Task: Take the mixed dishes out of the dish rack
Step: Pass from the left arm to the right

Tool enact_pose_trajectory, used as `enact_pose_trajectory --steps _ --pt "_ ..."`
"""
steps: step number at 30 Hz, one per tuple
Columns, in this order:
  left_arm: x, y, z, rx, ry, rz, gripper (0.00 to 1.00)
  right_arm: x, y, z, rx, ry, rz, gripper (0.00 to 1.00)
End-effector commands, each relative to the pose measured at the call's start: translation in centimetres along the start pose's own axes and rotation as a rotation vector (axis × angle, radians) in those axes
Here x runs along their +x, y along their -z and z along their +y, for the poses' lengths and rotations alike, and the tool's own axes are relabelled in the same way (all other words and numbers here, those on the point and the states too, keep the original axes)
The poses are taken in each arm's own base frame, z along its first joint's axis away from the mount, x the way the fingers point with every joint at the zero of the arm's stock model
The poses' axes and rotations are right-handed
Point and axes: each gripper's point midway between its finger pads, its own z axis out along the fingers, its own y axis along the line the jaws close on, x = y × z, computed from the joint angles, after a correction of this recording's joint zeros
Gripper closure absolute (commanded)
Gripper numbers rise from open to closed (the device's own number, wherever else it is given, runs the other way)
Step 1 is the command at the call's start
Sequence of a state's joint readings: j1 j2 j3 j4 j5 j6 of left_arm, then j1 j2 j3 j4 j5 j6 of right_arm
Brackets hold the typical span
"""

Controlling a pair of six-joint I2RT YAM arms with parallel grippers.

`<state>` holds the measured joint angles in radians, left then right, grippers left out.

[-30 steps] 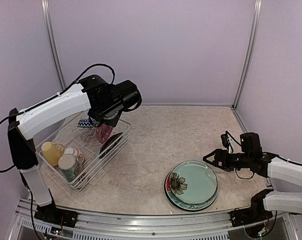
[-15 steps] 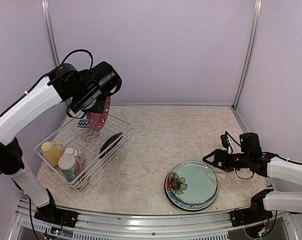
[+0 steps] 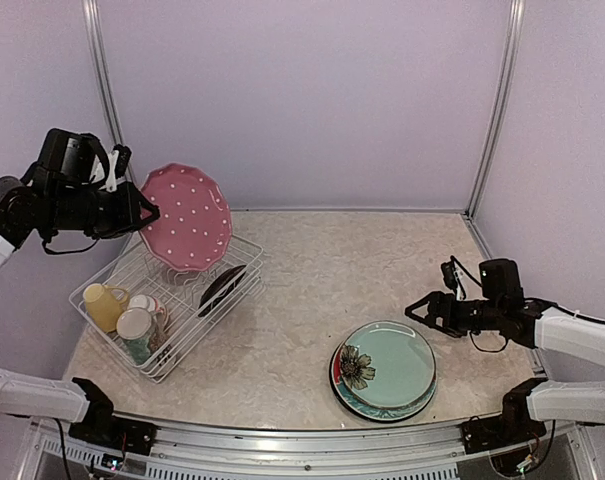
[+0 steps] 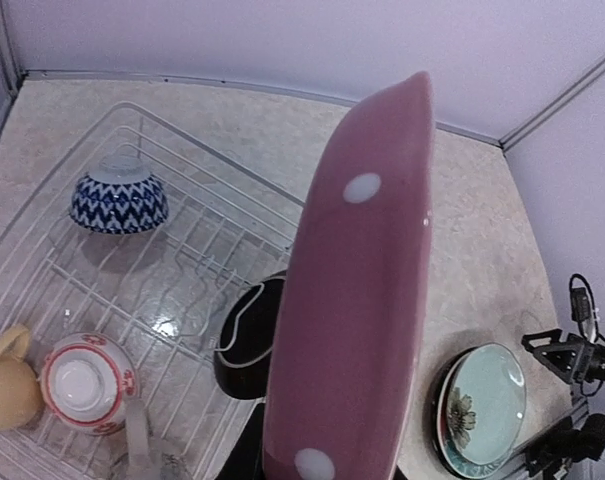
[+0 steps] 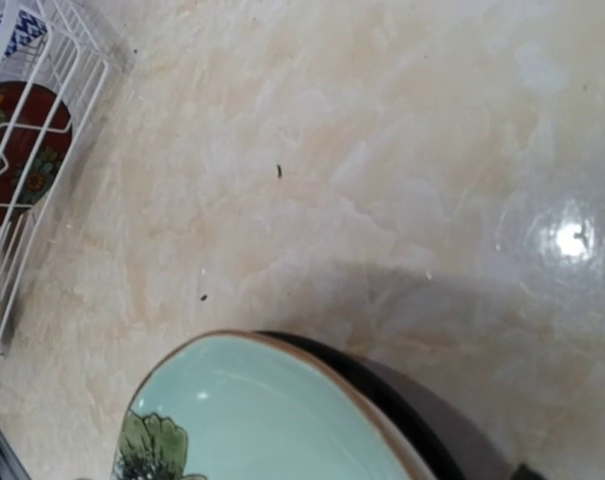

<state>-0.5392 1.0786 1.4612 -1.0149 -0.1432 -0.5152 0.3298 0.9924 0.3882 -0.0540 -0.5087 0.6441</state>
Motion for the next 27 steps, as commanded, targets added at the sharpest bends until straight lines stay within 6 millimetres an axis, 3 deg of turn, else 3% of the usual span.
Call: enact_pose_trajectory --steps 1,6,10,13,17,20,27 --pt "-2.4 0.7 -8.2 0.483 0.072 -0.034 1.0 -1.6 0.2 0.7 0.001 0.034 -0.036 0.12" --pt "-0.1 -1.4 -12.2 0.695 0.089 0.121 1.0 -2.8 0.5 1.7 -0.02 0.044 -0.07 0.12" --pt "2.7 -5.0 -14.7 0.714 0.059 0.234 1.0 -3.8 0.7 2.7 -0.03 0.068 -0.093 0.12" --pt "4.9 -6.5 -16.9 0.744 0.024 0.307 1.0 -4.2 0.6 4.8 -0.094 0.09 -0.09 0.1" --pt "7.9 -9.2 -19.5 0.74 -0.009 0.401 1.0 -4.4 0.3 9.2 -0.233 0.151 -0.085 0.09" --pt "9.6 -9.7 -21.9 0.796 -0.02 0.455 1.0 -4.0 -0.3 11.0 -0.275 0.183 -0.061 0.09" --pt "13.1 -10.4 -25.7 0.866 -0.072 0.562 1.0 -2.1 -2.4 12.5 -0.339 0.188 0.007 0.13"
